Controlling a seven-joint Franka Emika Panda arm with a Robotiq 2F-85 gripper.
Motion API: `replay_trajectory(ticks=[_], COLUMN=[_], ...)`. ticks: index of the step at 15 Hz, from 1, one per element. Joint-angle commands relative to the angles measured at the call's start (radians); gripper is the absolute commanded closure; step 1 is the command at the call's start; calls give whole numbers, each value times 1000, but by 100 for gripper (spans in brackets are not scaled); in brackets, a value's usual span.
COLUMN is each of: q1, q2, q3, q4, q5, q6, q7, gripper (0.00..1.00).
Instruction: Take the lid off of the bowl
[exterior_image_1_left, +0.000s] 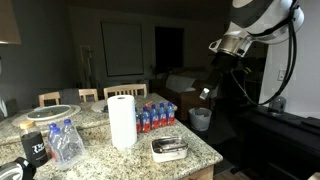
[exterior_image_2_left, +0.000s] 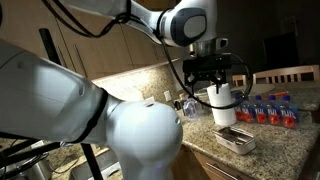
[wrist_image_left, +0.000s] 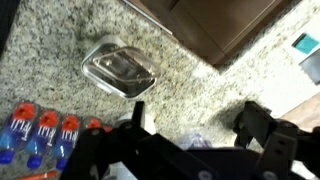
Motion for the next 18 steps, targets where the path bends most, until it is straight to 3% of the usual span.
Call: replay_trajectory(ticks=[1,4,5,7,12,15,18], q1=[-7,-56,-11,-34,-58,-61,-50], q2=[80,186,112,165,190,251,328], q3=[134,307,214,289,313,376,460], q4=[2,6,6,7,19,19,19], q5=[162,188,156,159,142,149,180], q6=[279,524,409,489,484,471,532], q7=[12,-20,11,11,18,-22,-84], gripper=[0,0,0,0,0,0,0])
